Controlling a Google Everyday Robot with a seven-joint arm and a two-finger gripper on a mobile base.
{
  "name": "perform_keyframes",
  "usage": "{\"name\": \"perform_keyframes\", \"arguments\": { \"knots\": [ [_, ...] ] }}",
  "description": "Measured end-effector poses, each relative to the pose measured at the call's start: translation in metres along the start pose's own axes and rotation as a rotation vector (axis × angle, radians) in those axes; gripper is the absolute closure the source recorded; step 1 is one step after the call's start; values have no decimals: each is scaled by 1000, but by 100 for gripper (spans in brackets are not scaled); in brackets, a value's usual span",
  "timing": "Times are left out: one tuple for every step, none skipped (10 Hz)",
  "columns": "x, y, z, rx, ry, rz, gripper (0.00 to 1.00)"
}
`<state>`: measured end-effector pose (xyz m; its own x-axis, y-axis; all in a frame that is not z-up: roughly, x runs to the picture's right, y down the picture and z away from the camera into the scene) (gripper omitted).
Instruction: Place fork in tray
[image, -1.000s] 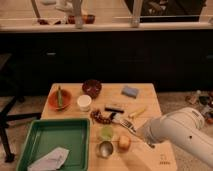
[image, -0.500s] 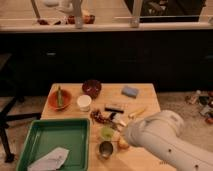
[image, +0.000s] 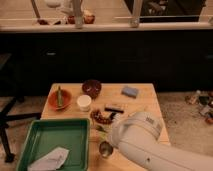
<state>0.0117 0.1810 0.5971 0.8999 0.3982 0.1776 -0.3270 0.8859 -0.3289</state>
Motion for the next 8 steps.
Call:
{"name": "perform_keyframes", "arguments": {
  "knots": [
    [-16, 5, 2, -2, 0, -35, 100],
    [-25, 9, 5, -4, 2, -53, 100],
    [-35, 14, 9, -9, 7, -74, 100],
    [-48, 21, 17, -14, 17, -97, 100],
    [-59, 27, 25, -18, 29, -116, 100],
    [-74, 36, 36, -24, 43, -141, 100],
    [-84, 43, 44, -30, 53, -158, 100],
    [-99, 53, 55, -38, 69, -186, 100]
  ]
}}
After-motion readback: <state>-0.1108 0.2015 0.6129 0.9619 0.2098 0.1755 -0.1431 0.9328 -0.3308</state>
